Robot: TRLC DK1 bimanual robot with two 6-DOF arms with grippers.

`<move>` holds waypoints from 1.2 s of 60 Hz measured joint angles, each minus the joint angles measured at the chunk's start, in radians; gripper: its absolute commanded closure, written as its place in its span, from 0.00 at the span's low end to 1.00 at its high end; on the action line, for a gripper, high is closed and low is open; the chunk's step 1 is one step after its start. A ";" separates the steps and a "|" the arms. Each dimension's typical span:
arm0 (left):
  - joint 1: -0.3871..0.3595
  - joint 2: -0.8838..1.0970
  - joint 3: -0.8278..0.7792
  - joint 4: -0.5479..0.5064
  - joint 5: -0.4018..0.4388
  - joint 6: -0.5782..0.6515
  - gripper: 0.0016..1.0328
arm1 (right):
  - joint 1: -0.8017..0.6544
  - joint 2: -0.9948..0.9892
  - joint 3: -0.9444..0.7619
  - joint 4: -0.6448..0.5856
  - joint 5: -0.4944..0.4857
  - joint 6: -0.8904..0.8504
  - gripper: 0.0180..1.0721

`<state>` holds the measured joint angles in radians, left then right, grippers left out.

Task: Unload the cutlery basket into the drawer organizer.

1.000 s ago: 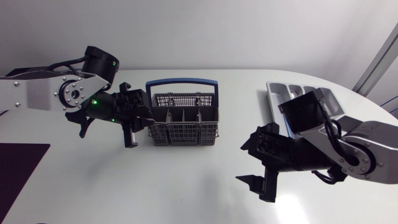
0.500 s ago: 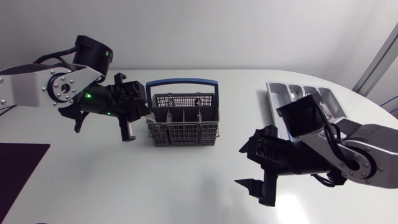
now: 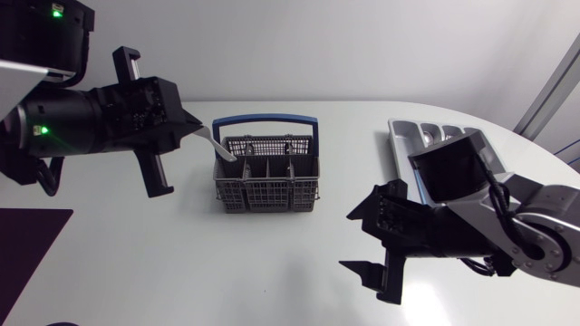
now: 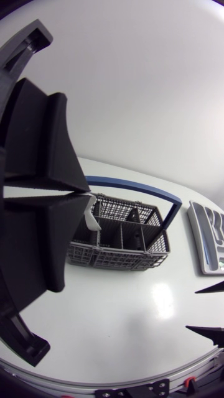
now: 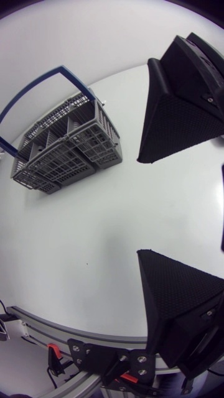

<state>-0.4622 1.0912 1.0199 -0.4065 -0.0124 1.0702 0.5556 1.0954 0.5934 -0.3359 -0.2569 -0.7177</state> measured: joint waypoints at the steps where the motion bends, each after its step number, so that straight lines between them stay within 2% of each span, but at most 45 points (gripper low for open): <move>1: -0.007 -0.003 0.000 -0.007 -0.002 -0.011 0.97 | 0.000 -0.006 0.000 0.000 0.000 0.004 0.05; 9: -0.068 0.007 0.002 -0.068 -0.014 -0.162 0.97 | 0.008 -0.080 0.000 0.004 0.023 0.040 0.05; 28: -0.213 0.238 0.073 -0.075 -0.017 -0.570 0.97 | 0.058 -0.184 -0.005 0.027 0.084 0.121 0.05; 40: -0.240 0.390 0.163 -0.075 0.069 -0.786 0.97 | 0.128 -0.173 -0.042 0.095 0.156 0.170 0.09; 52: -0.269 0.491 0.253 -0.094 0.173 -0.951 0.97 | 0.157 -0.079 -0.043 0.191 0.209 0.215 0.19; 59: -0.269 0.510 0.303 -0.117 0.227 -1.007 0.97 | 0.157 -0.025 -0.040 0.222 0.230 0.221 0.32; 67: -0.259 0.526 0.344 -0.144 0.282 -1.046 0.97 | 0.159 0.012 -0.023 0.283 0.285 0.225 0.56; 72: -0.249 0.536 0.356 -0.159 0.308 -1.057 0.97 | 0.166 0.020 -0.013 0.313 0.330 0.225 0.63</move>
<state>-0.7109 1.6268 1.3758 -0.5655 0.2958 0.0132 0.7216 1.1152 0.5804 -0.0231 0.0727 -0.4931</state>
